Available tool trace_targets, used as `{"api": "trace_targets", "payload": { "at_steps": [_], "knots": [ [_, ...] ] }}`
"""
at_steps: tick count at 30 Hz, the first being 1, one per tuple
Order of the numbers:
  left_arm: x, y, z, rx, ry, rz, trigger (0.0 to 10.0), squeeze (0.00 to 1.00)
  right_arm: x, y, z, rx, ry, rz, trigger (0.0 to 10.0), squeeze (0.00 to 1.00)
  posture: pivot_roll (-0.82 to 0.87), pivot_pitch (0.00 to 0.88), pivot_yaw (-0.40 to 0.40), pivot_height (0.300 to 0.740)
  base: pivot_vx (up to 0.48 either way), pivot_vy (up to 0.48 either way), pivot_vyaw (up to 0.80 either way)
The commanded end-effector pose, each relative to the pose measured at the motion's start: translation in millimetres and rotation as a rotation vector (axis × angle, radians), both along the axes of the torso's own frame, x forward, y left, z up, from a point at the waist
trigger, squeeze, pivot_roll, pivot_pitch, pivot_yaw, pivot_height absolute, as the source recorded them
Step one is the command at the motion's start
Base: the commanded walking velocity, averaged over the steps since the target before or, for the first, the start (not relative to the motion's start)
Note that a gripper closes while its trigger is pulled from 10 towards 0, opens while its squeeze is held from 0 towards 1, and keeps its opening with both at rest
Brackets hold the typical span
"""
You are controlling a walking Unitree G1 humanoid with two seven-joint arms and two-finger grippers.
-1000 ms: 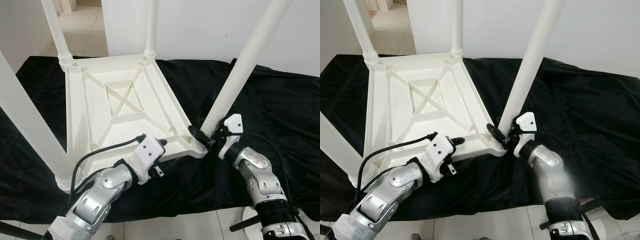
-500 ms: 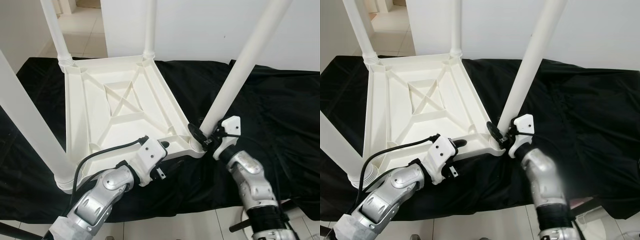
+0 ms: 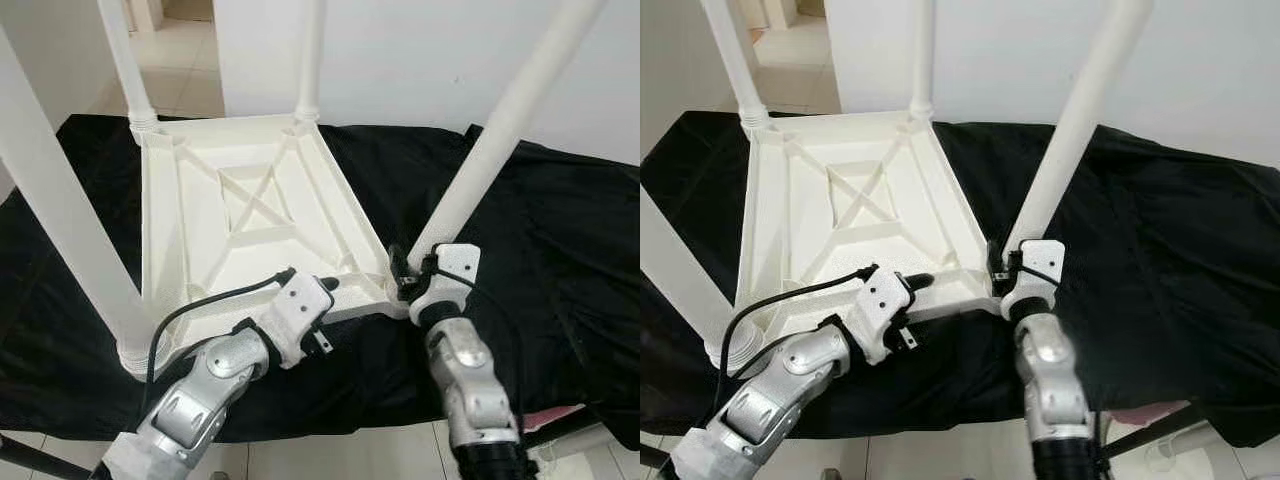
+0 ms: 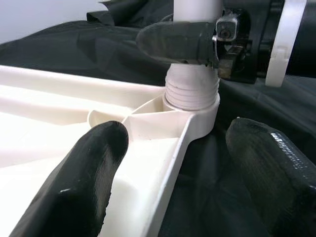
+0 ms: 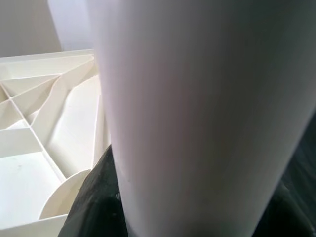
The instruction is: Building children table
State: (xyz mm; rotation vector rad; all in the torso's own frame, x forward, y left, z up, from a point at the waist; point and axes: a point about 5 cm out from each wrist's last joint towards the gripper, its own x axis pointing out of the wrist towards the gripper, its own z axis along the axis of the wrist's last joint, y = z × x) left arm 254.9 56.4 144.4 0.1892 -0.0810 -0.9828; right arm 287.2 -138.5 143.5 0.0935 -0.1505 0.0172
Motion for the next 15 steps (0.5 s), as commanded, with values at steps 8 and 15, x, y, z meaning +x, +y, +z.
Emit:
{"api": "trace_targets", "payload": {
  "at_steps": [8, 15],
  "knots": [
    [3.3, 1.3, -0.5, 0.019, -0.020, -0.006, 10.0, 0.00, -10.9, 6.0, -18.6, 0.064, 0.109, -0.175, 10.0, 0.00, -0.04, 0.033, -0.061, 0.740, 0.000, 0.000, 0.00],
    [3.5, 0.6, -0.3, 0.021, -0.024, -0.011, 10.0, 0.00, -10.2, 4.4, -17.2, 0.067, 0.095, -0.146, 10.0, 1.00, -0.04, 0.027, -0.060, 0.740, 0.000, 0.000, 0.00]
  ]
}}
